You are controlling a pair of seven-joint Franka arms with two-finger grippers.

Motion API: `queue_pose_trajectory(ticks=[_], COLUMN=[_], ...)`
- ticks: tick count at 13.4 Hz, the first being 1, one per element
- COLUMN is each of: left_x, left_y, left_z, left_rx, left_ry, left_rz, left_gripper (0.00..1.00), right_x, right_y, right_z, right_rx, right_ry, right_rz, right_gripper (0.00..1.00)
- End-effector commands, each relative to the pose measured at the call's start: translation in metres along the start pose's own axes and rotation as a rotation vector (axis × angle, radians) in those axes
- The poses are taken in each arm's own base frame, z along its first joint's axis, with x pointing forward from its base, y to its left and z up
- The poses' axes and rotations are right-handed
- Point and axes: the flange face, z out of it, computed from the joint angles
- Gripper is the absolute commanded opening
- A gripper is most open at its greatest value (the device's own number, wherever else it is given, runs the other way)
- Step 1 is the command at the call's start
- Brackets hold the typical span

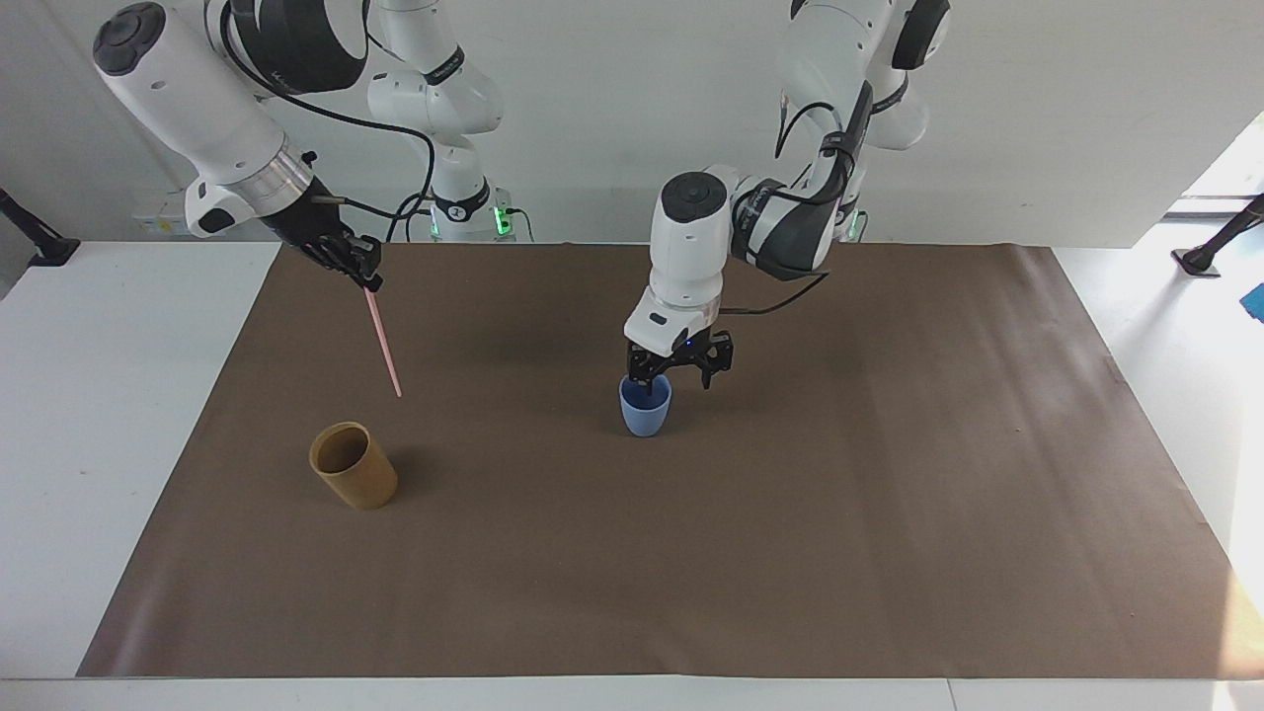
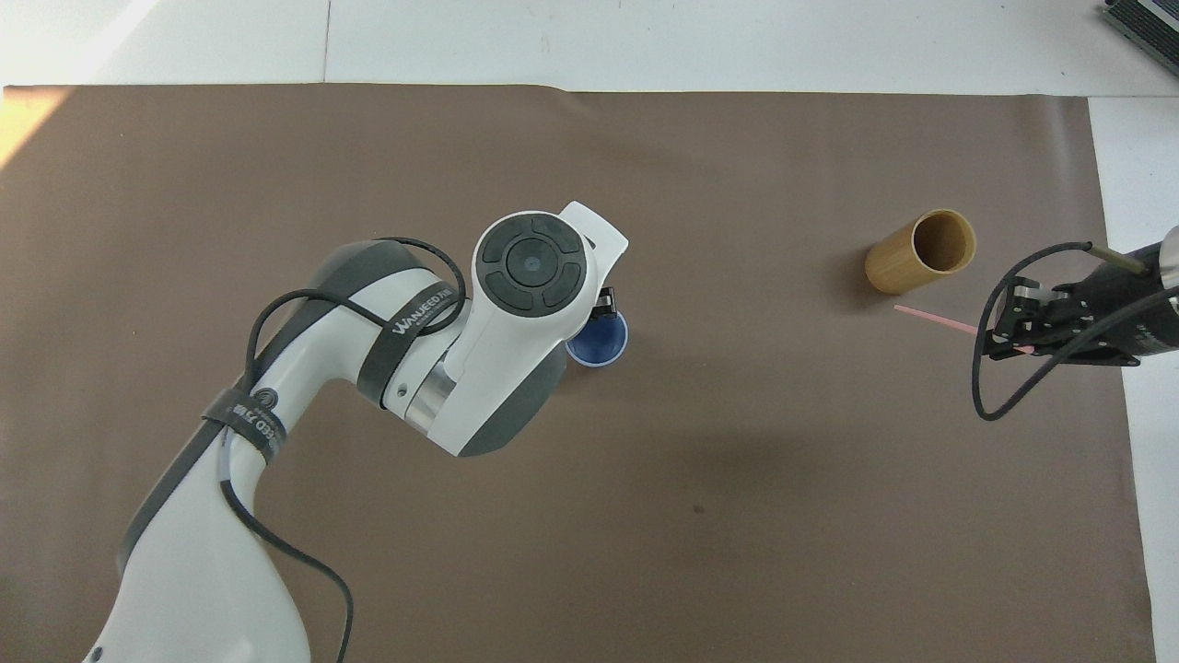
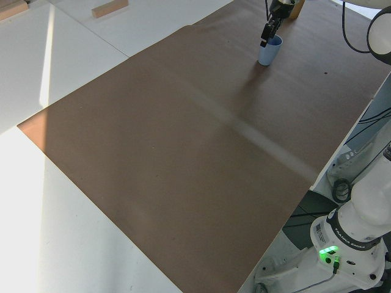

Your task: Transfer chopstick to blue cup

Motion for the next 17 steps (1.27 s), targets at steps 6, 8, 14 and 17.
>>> queue_pose_trajectory(ticks=[6, 8, 14, 17], left_x=[0.038, 0.036, 0.04, 0.041], left_y=[-0.156, -0.209, -0.312, -0.324], left_z=[-0.097, -0.129, -0.181, -0.187], left_rx=[0.046, 0.047, 0.034, 0.016], left_ry=[-0.029, -0.074, -0.058, -0.063], left_rz=[0.189, 0.24, 0.327, 0.348], left_gripper=[1.0, 1.0, 1.0, 1.0], right_x=[-0.03, -0.055, -0.097, -0.102], right_y=[-0.09, -0.139, -0.259, -0.28], right_z=[0.012, 0.021, 0.057, 0.078], right_rx=[0.092, 0.131, 0.168, 0.167], right_ry=[-0.001, -0.015, -0.14, -0.174], right_rz=[0.163, 0.249, 0.462, 0.509], right_gripper=[0.0, 0.0, 0.0, 0.0])
